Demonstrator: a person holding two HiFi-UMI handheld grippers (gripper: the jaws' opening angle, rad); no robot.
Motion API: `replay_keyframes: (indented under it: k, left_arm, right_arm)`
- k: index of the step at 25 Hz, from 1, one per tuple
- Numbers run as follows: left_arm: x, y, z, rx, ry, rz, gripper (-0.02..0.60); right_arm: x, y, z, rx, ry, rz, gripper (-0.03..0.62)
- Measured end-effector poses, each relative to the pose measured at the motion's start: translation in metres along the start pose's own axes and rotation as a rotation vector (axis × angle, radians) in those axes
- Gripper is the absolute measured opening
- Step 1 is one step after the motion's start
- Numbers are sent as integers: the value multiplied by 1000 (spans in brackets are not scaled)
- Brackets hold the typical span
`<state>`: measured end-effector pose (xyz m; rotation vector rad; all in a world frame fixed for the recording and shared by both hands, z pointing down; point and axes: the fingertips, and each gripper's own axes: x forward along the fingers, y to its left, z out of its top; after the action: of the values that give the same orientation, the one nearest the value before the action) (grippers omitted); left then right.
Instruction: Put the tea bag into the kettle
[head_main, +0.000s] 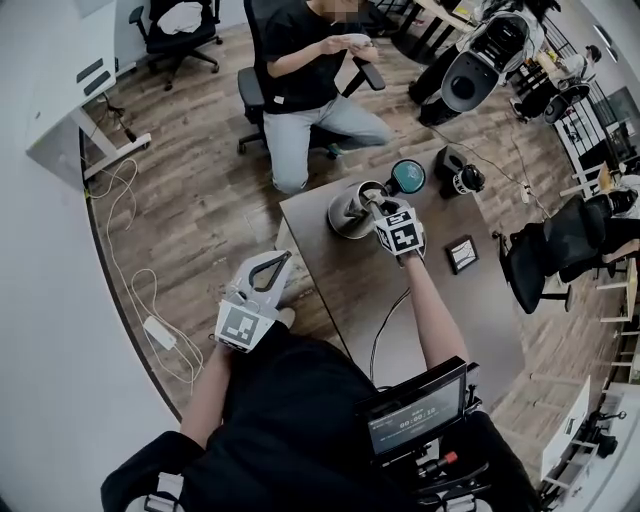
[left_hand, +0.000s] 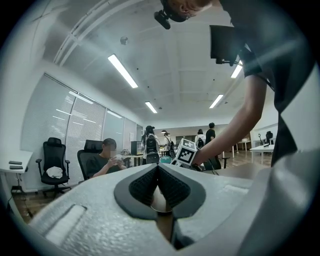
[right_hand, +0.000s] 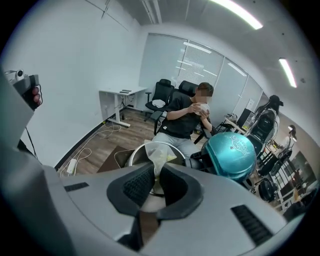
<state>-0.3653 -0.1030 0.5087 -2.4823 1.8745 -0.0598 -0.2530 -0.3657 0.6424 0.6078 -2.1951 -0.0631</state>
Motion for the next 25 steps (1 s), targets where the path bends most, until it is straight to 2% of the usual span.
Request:
replay_keyframes:
  k: [8,12,20,25]
  left_arm:
    - [-3,2,-4,-4,7,12,2]
    - [-3,2,1,2,3,18,2]
    - [-8,10,-3,-9,12,46,2]
    - [-9,9,1,-15,7,54,2]
  right_arm:
    - [25,5,1,-118,211,84,32]
    - [30,1,-7,-101,285,121,32]
    - [34,2,-9,-115,349,172,32]
    - [28,-4,-6,-92,288,121,32]
